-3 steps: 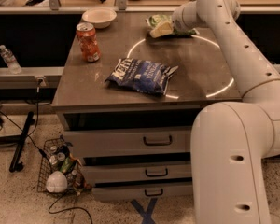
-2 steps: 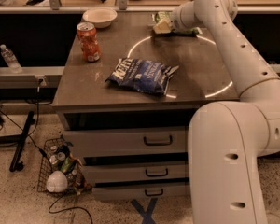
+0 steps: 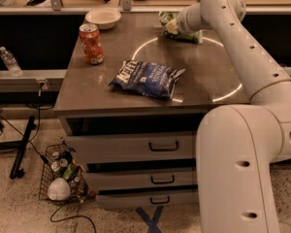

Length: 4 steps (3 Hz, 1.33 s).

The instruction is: Move green jalapeno chip bag near blue chip bag

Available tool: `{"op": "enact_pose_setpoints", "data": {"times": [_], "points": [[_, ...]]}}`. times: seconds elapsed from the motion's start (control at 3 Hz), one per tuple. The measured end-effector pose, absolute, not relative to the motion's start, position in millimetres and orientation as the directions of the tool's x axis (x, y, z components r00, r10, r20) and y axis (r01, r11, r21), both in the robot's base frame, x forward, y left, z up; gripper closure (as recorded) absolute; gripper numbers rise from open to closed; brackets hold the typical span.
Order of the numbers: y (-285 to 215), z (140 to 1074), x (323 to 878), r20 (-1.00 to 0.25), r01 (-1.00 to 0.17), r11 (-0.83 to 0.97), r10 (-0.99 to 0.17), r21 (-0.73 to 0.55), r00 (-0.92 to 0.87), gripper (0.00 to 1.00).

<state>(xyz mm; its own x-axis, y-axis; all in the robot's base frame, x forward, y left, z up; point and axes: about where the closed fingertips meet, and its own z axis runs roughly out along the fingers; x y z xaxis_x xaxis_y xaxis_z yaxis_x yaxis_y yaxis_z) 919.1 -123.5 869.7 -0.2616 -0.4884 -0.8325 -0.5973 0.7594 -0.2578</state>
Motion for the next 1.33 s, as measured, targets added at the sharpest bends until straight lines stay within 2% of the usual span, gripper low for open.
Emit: {"op": "enact_pose_setpoints", "data": {"times": [0.33,1.0,1.33], "points": [[-122,868,919,-0.832,-0.599,0.758,-0.489,-0.256,-0.263,1.00],[-115,894,859,-0.898,-0.764,0.643,-0.363,-0.049,-0.248,1.00],[-122,894,828,-0.886,-0.815,0.578,-0.350,0.051,-0.304,1.00]]}}
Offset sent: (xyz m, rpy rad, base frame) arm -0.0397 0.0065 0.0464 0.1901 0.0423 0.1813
